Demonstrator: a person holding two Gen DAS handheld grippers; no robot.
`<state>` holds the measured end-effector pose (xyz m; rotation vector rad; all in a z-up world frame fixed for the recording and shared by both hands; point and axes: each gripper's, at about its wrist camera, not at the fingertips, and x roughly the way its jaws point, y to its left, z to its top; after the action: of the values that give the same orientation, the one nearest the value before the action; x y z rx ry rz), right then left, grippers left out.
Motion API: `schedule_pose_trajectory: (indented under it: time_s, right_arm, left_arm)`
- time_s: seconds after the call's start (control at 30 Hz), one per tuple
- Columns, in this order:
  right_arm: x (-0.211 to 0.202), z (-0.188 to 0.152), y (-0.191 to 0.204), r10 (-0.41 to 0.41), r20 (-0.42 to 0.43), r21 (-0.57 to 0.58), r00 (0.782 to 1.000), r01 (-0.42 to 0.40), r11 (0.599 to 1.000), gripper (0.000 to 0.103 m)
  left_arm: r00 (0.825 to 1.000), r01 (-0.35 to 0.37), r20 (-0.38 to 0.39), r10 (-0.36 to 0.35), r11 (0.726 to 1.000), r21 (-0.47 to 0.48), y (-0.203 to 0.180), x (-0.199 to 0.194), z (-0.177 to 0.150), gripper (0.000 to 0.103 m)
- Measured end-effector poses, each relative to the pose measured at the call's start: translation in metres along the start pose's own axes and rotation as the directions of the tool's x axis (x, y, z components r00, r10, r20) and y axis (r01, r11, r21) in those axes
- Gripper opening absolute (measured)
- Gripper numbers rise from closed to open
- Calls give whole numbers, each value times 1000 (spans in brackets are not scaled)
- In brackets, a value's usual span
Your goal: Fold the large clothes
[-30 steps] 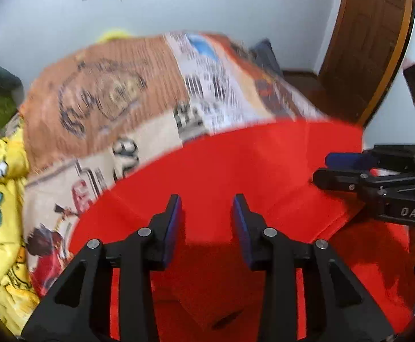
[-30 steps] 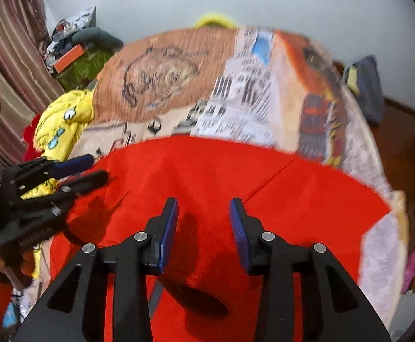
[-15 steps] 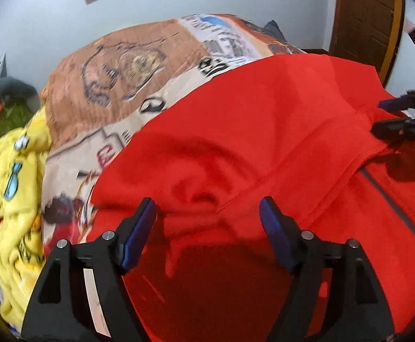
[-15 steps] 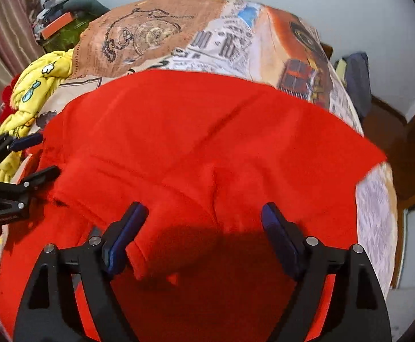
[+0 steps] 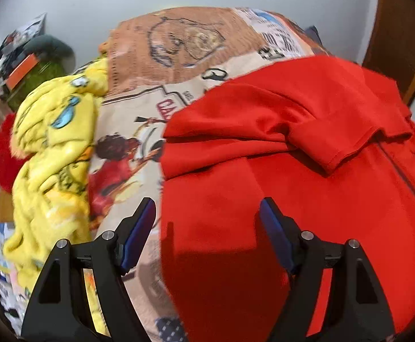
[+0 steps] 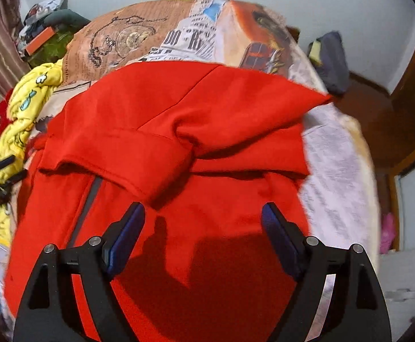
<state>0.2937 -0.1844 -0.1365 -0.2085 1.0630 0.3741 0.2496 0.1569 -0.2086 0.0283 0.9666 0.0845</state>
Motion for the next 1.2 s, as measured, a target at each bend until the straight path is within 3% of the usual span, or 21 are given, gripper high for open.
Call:
schedule_pose_trajectory:
  time_s: [0.2, 0.33, 0.5, 0.7, 0.8, 0.97, 1.03, 1.2]
  right_arm:
    - [-39, -14, 3, -85, 87, -67, 993, 91, 994, 81]
    - [-56, -30, 1, -100, 109, -77, 989, 109, 991, 81]
    - [-65, -58, -10, -91, 75, -44, 993, 95, 995, 81]
    - [-62, -99, -26, -72, -17, 9, 997, 73, 997, 81]
    - [-59, -119, -34, -38, -64, 63, 997, 42, 997, 81]
    - [-51, -142, -42, 36, -126, 149, 991, -17, 989, 81]
    - [-49, -147, -42, 67, -135, 170, 989, -43, 984, 81]
    - [-45, -149, -34, 76, -119, 163, 990, -56, 985, 81]
  left_arm:
    - [999, 6, 45, -3, 998, -57, 25, -45, -7, 75]
    - [999, 12, 51, -8, 998, -68, 37, -70, -24, 75]
    - [997, 73, 6, -73, 990, -124, 46, -78, -58, 75]
    - [981, 134, -113, -156, 975, -179, 43, -62, -104, 75]
    - [964, 168, -172, -205, 964, -207, 40, -51, -125, 75]
    - [917, 228, -264, -298, 937, -265, 37, -34, -153, 75]
    - [902, 259, -257, -346, 912, -319, 41, -32, -158, 75]
    - [830, 379, -229, -509, 816, -437, 41, -24, -166, 75]
